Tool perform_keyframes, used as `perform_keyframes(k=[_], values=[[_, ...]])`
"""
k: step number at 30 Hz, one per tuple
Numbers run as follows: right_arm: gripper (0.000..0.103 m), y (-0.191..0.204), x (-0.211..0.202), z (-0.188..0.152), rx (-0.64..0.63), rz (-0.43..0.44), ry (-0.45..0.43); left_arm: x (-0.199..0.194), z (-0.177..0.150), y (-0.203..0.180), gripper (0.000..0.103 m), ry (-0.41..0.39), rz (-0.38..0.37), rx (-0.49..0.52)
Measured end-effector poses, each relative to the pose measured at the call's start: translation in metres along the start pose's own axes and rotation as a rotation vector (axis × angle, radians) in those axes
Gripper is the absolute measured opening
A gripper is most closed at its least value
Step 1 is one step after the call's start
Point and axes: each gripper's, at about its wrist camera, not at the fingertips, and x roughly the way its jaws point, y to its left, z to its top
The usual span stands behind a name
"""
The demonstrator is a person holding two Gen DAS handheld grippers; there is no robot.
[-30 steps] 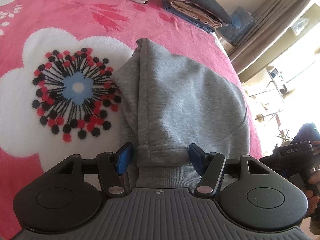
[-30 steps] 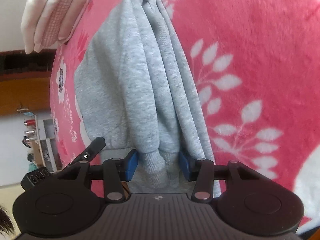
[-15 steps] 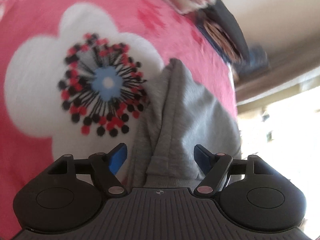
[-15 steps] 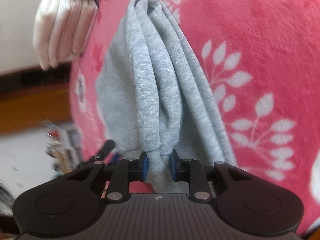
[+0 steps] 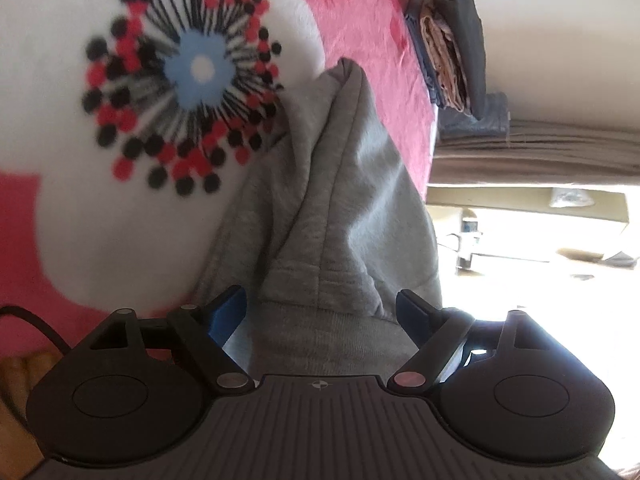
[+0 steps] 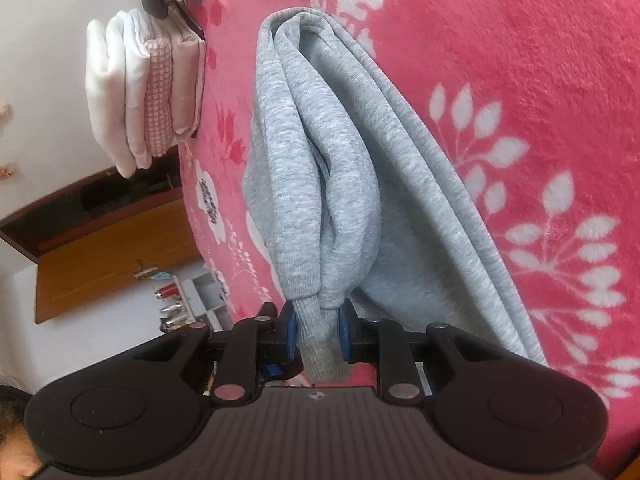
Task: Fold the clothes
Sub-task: 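Lift the grey sweatpants with both grippers and roll them over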
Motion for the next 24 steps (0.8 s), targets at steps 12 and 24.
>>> perform_keyframes(k=[12,24], values=[[0.023,0.006,-0.005,0.004,0.083,0.119,0.000,0.026,0.006,0.014,0.087,0.087,-0.098,-0.138],[0.030,-0.008,-0.004,0.011,-0.006,0.023,-0.007,0.030,0.000,0.017,0.068,0.100,-0.090,-0.151]])
